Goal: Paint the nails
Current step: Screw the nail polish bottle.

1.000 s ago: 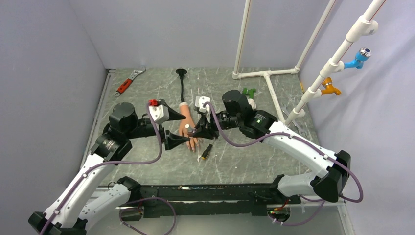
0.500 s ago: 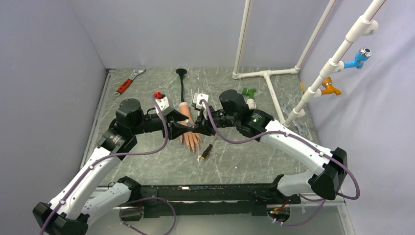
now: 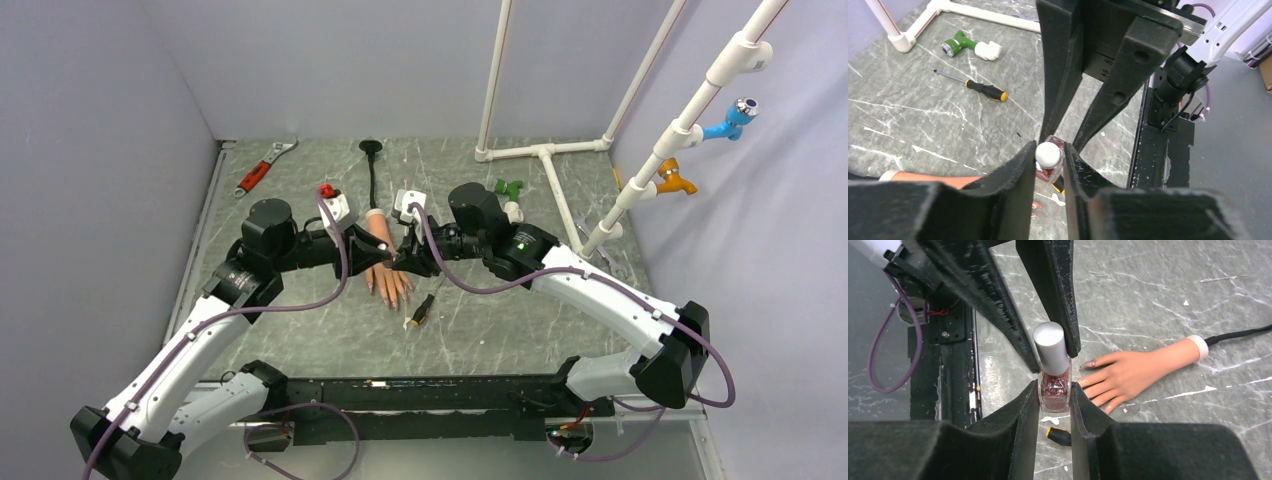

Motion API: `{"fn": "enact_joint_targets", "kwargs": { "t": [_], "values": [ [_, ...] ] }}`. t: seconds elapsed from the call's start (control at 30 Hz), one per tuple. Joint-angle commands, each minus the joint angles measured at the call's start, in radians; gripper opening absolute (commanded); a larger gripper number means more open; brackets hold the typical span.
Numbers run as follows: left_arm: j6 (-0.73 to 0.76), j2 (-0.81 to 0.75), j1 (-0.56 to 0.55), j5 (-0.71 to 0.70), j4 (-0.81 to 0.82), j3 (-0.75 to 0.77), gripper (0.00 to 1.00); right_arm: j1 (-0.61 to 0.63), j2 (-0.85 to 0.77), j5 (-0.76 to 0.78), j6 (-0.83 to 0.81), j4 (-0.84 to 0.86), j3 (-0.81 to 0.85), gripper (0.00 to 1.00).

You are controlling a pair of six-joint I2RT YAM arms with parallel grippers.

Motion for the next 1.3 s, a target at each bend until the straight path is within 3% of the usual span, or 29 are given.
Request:
{"fn": "enact_joint_targets", "kwargs": {
  "t": [0.0,0.2,0.4,0.67,0.8,1.27],
  "values": [
    [0.003,-0.01,0.004,0.026,0.03,0.021,0.23,-0.001,-0.02,-0.006,0.01,0.054,0.023,0.0],
    [0.013,0.019,0.004,0.06,0.006,0.037,0.16,-0.002,-0.023,-0.008,0.01,0.06,0.026,0.0],
    [0.036,0.021,0.003,0.11,-0.01,0.045,0.0,-0.002,-0.032,-0.014,0.006,0.059,0.025,0.0],
    [0.172,0.086,0.004,0.303,-0.176,0.12,0.0,-0.002,-0.069,-0.152,-0.036,0.046,0.003,0.0],
    [0.19,0.069,0.003,0.366,-0.164,0.103,0.0,-0.003,-0.077,-0.24,-0.059,0.026,0.004,0.0],
    [0.284,0.059,0.003,0.457,-0.24,0.113,0.0,-0.013,-0.035,-0.443,-0.123,-0.101,0.057,0.0]
  ]
}}
